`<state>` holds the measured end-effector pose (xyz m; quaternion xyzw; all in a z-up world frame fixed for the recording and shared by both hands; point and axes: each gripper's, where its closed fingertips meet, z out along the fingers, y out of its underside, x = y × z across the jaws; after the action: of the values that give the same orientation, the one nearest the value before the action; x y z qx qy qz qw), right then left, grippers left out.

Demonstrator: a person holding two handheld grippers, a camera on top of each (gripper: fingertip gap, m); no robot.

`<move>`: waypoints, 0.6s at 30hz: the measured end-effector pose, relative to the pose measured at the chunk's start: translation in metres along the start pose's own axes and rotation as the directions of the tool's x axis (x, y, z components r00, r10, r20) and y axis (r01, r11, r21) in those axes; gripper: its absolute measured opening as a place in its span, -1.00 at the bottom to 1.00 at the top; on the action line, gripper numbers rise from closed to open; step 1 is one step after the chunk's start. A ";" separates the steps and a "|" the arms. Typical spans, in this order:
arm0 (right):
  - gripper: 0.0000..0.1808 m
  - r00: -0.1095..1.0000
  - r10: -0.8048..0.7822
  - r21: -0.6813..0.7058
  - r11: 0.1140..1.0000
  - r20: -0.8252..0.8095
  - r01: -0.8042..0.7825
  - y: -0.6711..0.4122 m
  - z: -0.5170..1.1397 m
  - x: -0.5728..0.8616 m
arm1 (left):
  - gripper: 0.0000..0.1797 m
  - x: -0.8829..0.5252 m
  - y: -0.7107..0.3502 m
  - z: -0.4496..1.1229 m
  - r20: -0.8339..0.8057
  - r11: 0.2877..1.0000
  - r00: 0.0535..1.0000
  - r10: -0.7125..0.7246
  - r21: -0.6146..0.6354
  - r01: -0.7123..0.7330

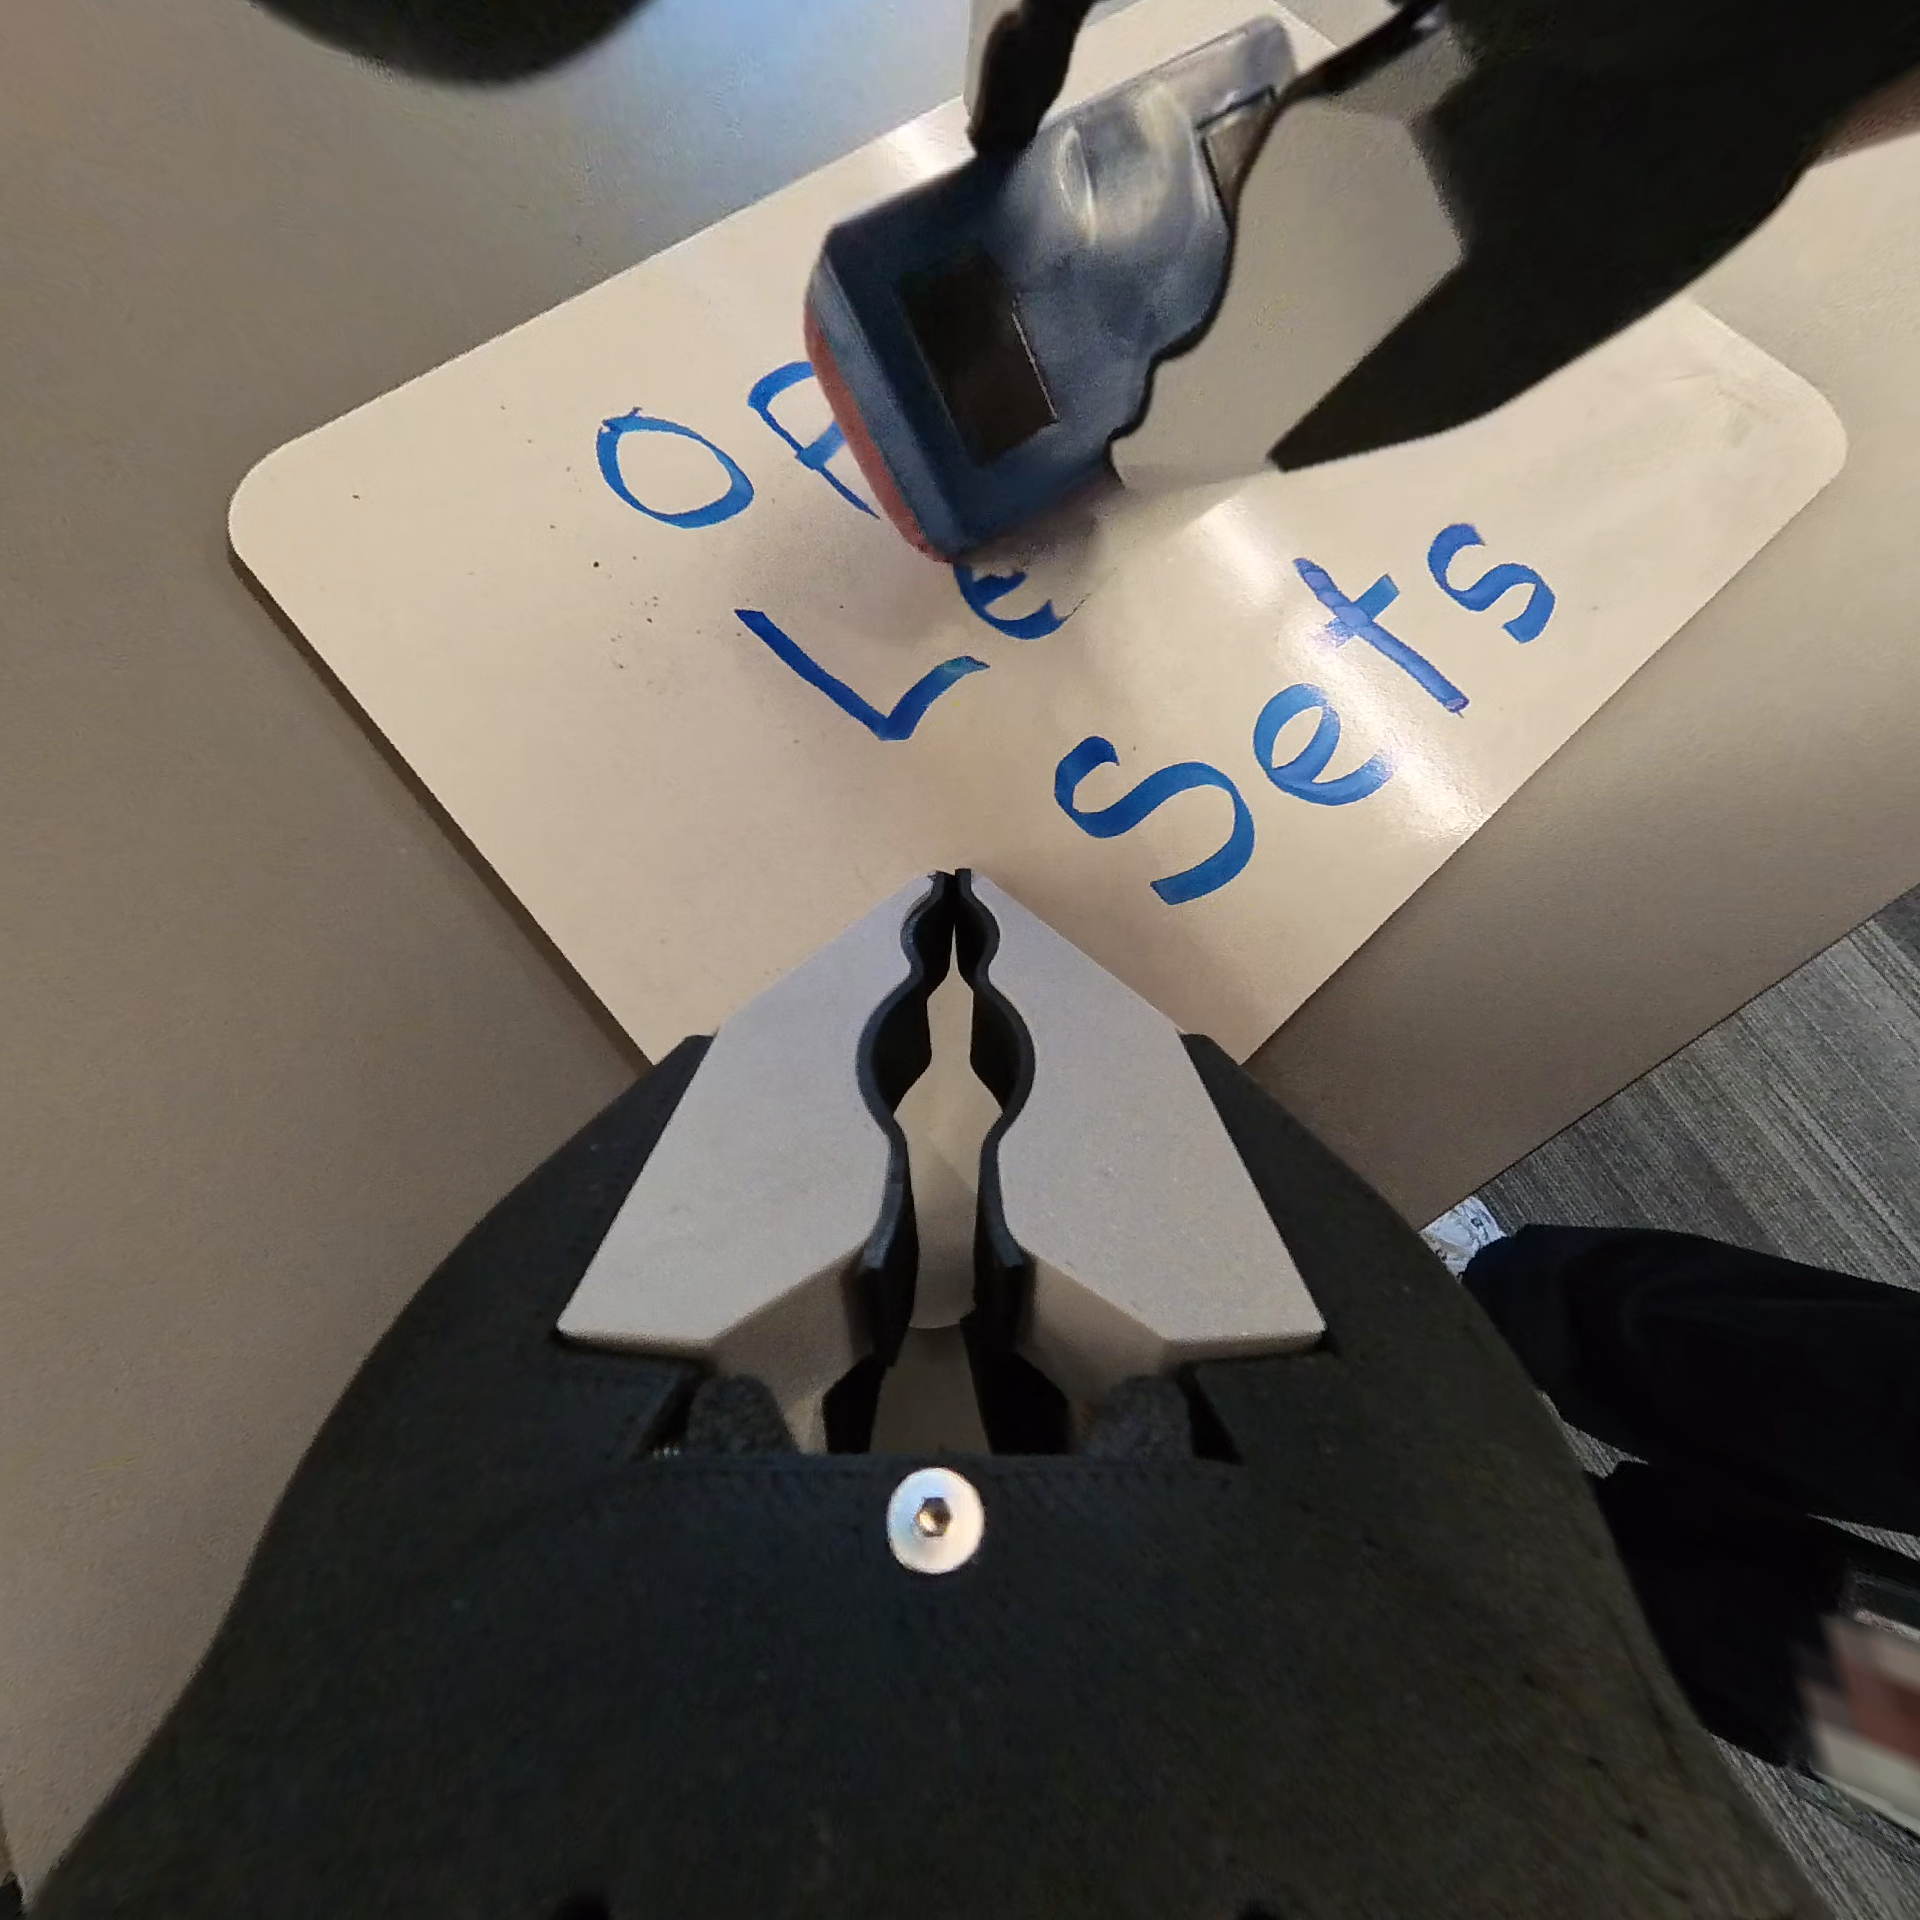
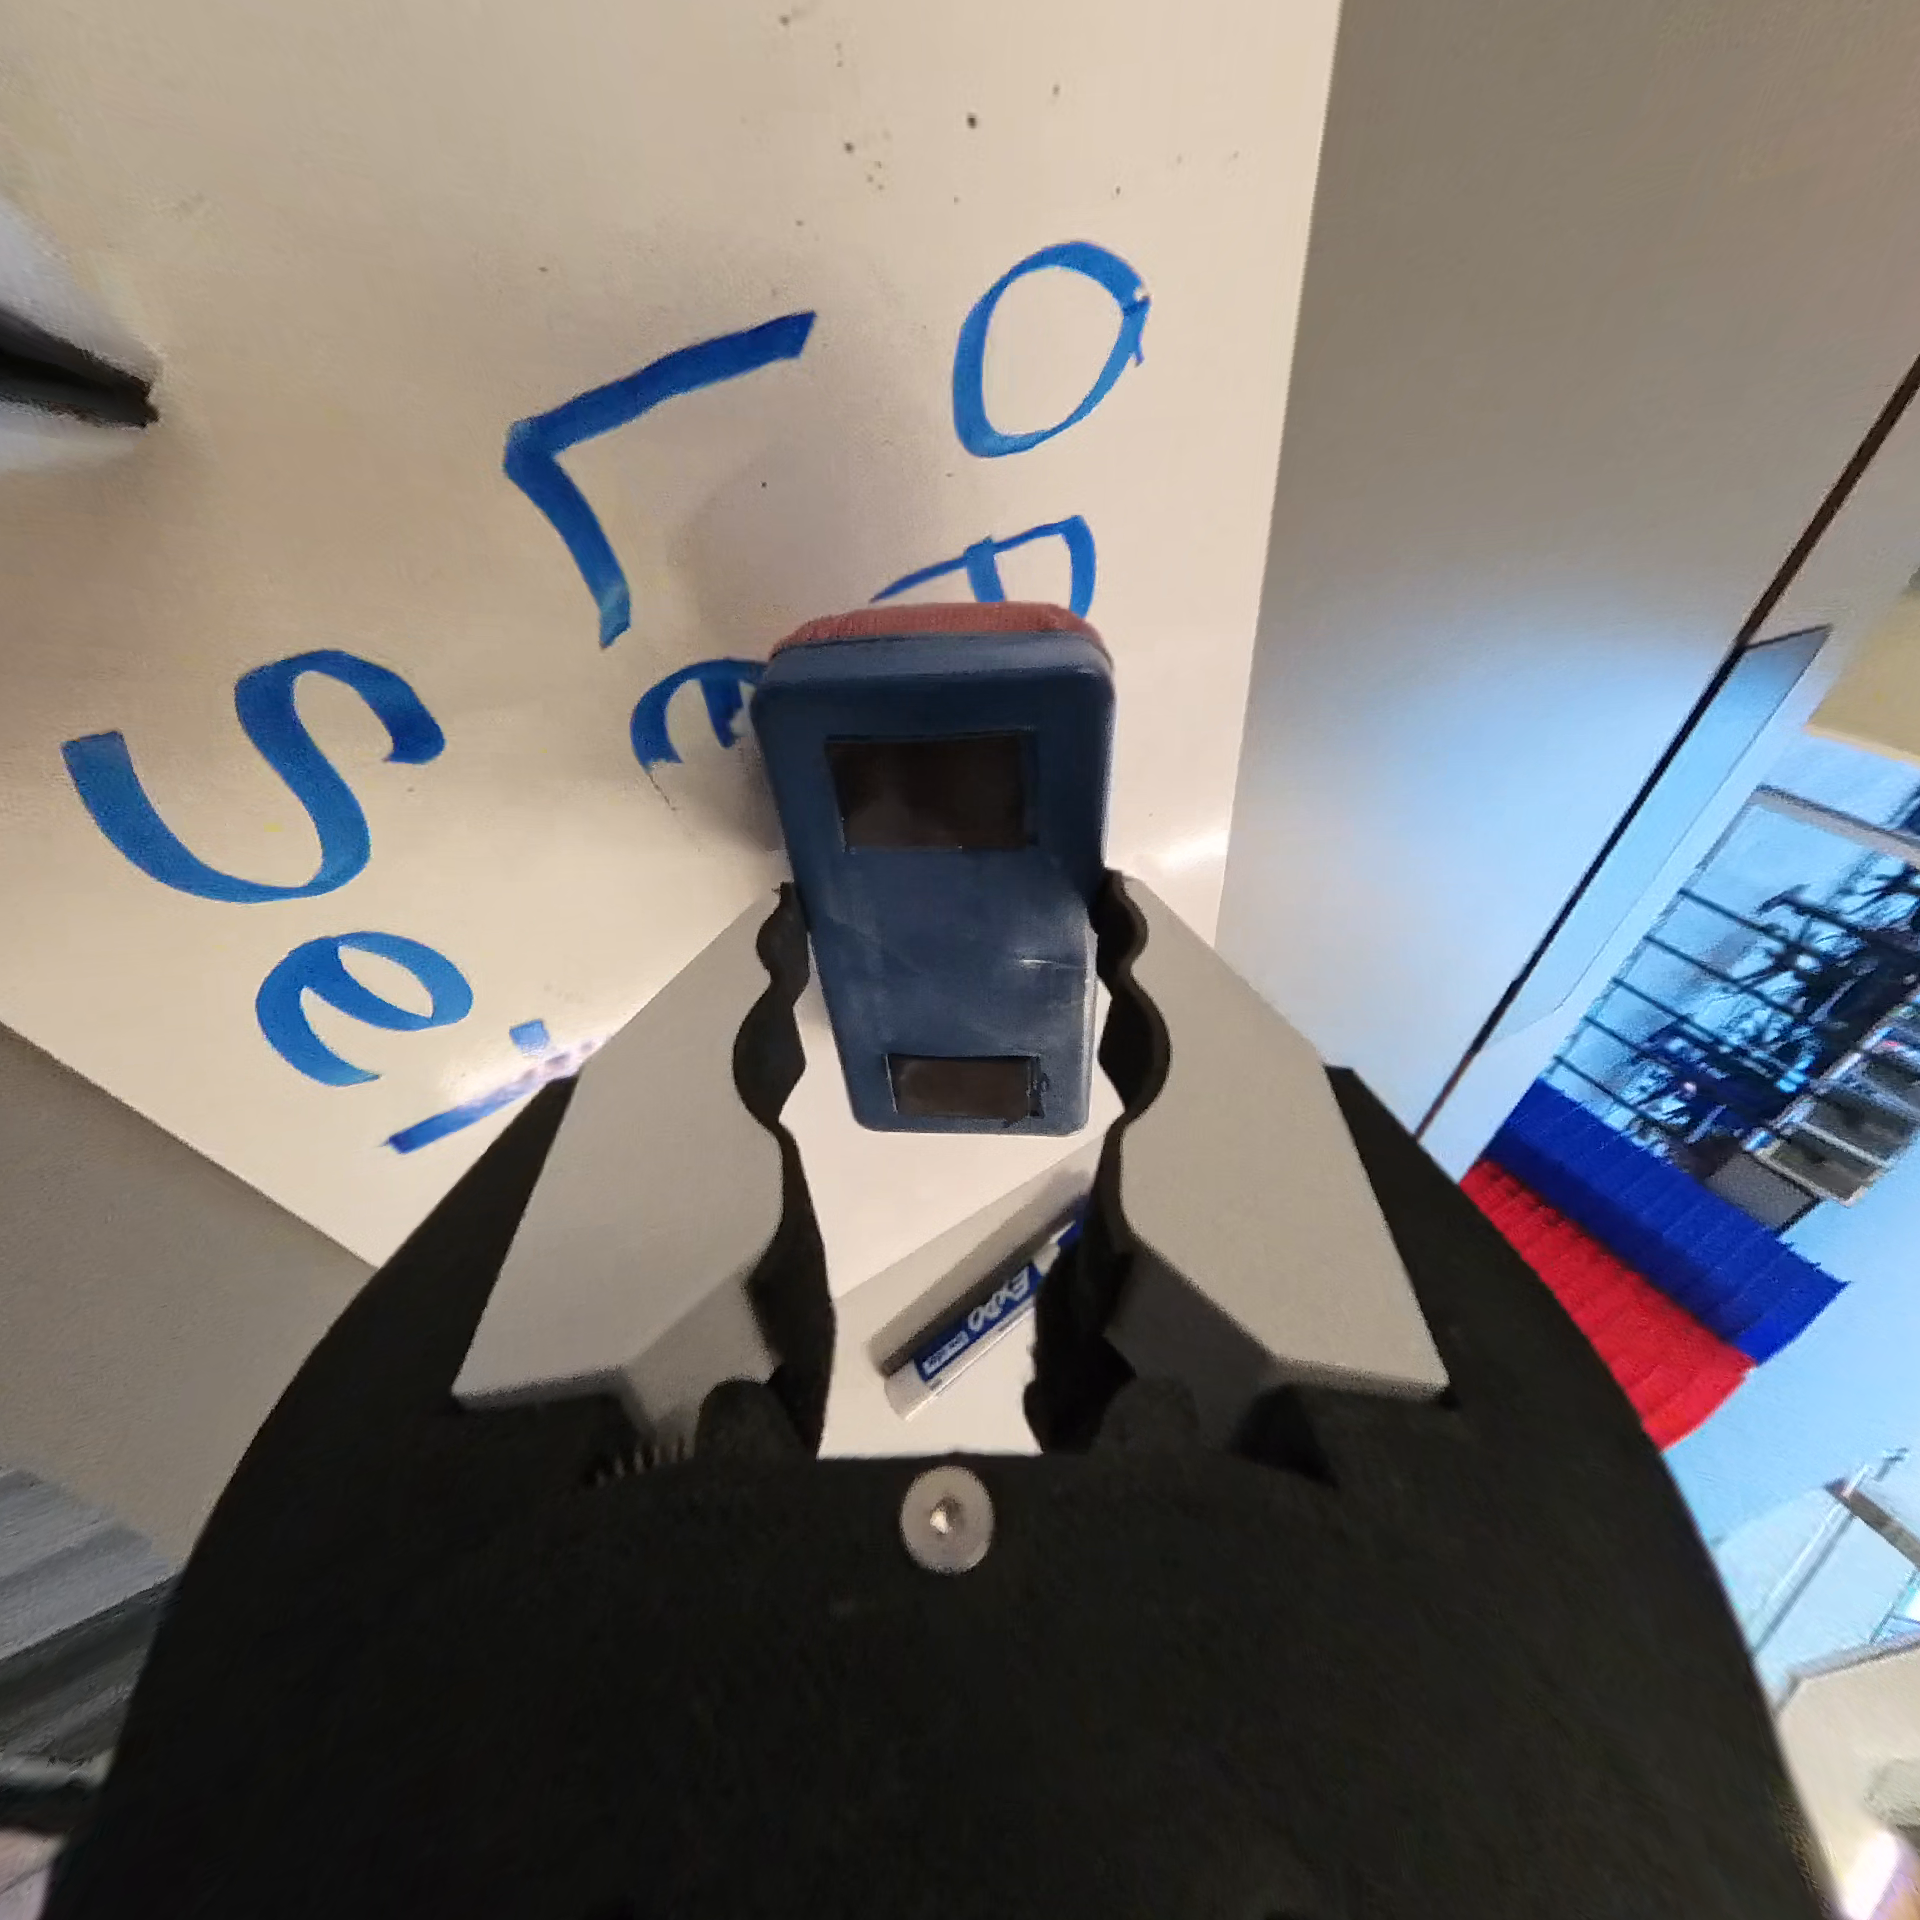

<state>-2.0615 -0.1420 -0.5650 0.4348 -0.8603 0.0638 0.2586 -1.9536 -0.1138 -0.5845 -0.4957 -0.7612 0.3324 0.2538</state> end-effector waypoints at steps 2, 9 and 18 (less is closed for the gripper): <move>-0.39 0.999 -0.040 0.007 0.999 0.009 0.039 0.000 -0.006 -0.010 | -1.00 0.000 0.000 0.000 0.001 1.000 1.000 0.000 0.001 0.000; -0.38 0.998 -0.069 -0.013 0.998 0.001 0.069 0.001 -0.006 -0.011 | -1.00 0.000 -0.001 0.000 -0.001 1.000 1.000 0.005 0.001 -0.005; -0.38 0.994 -0.111 -0.005 0.994 0.006 0.111 0.001 -0.009 -0.017 | -1.00 -0.001 -0.001 0.001 -0.003 1.000 1.000 0.008 0.002 -0.008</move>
<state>-2.0502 -0.1266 -0.5656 0.4814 -0.8356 0.0457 0.2606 -1.9544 -0.1149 -0.5842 -0.4989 -0.7585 0.3335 0.2540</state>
